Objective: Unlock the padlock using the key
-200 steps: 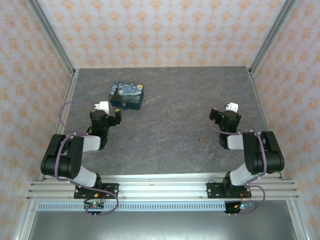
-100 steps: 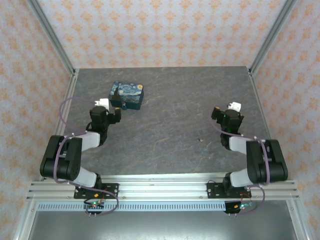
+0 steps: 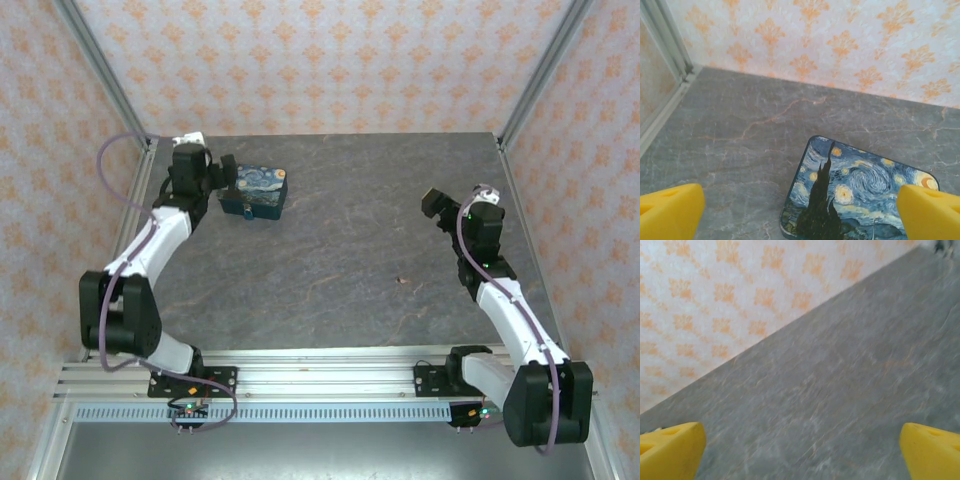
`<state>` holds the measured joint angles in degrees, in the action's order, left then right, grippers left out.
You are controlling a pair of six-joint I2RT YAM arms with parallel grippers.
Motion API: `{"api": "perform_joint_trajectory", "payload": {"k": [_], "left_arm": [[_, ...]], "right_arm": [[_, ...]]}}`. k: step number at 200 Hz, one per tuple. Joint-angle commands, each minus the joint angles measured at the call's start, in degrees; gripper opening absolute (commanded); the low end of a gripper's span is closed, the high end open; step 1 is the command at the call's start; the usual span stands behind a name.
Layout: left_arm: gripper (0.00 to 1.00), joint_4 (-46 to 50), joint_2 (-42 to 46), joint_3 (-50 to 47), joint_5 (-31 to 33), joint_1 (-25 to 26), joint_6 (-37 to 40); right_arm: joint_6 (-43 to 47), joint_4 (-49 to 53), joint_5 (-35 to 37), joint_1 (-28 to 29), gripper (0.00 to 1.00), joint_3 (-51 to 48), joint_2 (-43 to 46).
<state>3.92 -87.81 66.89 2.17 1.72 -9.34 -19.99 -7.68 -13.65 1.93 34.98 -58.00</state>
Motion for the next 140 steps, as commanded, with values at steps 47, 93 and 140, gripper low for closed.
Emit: {"api": "perform_joint_trajectory", "payload": {"k": [47, 93, 140], "left_arm": [[0.99, 25.2, -21.2, 24.2, -5.0, -3.2, -4.9], [0.98, 28.8, -33.7, 35.7, -13.8, -3.7, -3.7], [0.96, 26.4, -36.1, 37.2, -27.1, -2.4, -3.6]], "right_arm": [[-5.5, 14.7, -9.1, -0.1, 0.94, -0.1, -0.3], [-7.5, 17.3, -10.8, -0.1, 0.90, -1.9, 0.3], [-8.5, 17.2, -11.3, -0.1, 0.90, -2.1, -0.4]]}}
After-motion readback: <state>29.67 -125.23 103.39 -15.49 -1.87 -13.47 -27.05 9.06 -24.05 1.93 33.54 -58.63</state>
